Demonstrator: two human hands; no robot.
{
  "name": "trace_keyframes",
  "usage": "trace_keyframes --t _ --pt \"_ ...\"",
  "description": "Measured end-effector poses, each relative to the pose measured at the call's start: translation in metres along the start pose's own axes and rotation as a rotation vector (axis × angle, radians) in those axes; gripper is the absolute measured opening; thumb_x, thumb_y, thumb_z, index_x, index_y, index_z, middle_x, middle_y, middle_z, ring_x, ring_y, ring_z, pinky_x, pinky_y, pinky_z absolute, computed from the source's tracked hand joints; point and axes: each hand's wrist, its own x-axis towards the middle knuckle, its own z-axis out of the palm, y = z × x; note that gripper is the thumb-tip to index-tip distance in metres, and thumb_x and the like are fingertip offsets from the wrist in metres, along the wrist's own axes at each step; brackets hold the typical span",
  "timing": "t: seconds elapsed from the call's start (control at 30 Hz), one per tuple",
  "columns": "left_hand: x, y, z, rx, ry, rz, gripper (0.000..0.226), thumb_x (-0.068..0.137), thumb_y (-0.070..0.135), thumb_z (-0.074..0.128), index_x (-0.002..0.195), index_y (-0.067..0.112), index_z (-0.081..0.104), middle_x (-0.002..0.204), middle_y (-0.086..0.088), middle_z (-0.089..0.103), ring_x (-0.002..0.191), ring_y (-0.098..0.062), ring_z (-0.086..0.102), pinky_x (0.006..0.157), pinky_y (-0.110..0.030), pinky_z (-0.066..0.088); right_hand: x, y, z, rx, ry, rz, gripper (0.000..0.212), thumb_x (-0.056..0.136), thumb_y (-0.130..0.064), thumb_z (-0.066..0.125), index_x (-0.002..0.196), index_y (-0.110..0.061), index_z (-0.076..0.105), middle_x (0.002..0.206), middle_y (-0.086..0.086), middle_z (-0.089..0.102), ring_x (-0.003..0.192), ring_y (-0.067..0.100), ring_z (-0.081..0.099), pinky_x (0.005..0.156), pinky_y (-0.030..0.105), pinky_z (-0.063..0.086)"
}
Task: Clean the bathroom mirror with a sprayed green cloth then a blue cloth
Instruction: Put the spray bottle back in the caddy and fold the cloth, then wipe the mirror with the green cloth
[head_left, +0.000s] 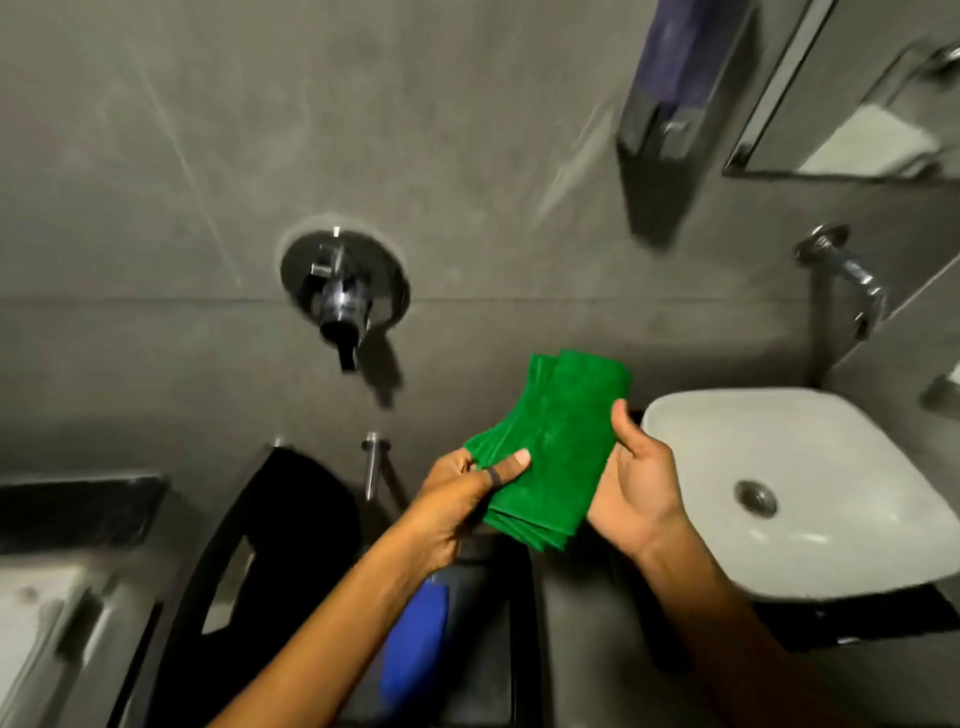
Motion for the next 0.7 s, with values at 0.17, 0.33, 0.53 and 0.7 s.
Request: trace_keyframes --t 0.17,0.33,0.53,0.7 --pt "-0.002 0.048 0.092 0.143 -0.044 0.058 0.024 0.087 0.006 0.074 0.11 -0.004 0.075 0.097 -0.023 0.081 0.069 -0.028 0.079 0.063 -0.038 0.067 -0.002 -0.064 0.01 0.174 0.119 -0.293 0.072 0.095 -0.065 0.032 0.132 -0.011 0.063 0.126 0.015 0.07 0.112 0.031 0.069 0.1 0.047 0.052" --pt "0.006 0.081 0.181 0.356 -0.095 0.161 0.029 0.093 0.018 0.072 0.114 -0.002 0.073 0.09 -0.016 0.082 0.065 -0.023 0.078 0.054 -0.029 0.061 0.012 -0.114 0.023 0.434 0.131 -0.466 0.065 0.094 -0.056 0.037 0.099 -0.006 0.078 0.096 0.021 0.078 0.08 0.037 0.076 0.064 0.048 0.063" --pt "0.009 0.187 0.243 1.475 0.078 0.81 0.061 0.099 0.063 0.041 0.096 0.01 0.07 0.09 -0.015 0.076 0.077 -0.033 0.075 0.066 -0.041 0.062 0.027 -0.21 0.019 0.505 0.177 -0.687 0.055 0.103 -0.048 0.031 0.098 -0.014 0.075 0.08 0.009 0.079 0.067 0.027 0.076 0.058 0.037 0.063" --pt "0.014 0.318 0.318 1.78 0.045 1.59 0.037 0.101 0.041 0.052 0.122 0.015 0.067 0.123 -0.013 0.067 0.115 -0.028 0.063 0.099 -0.042 0.053 0.052 -0.307 0.033 0.322 0.21 -0.9 0.05 0.101 -0.054 0.035 0.116 -0.018 0.067 0.092 0.007 0.072 0.079 0.024 0.068 0.074 0.033 0.053"
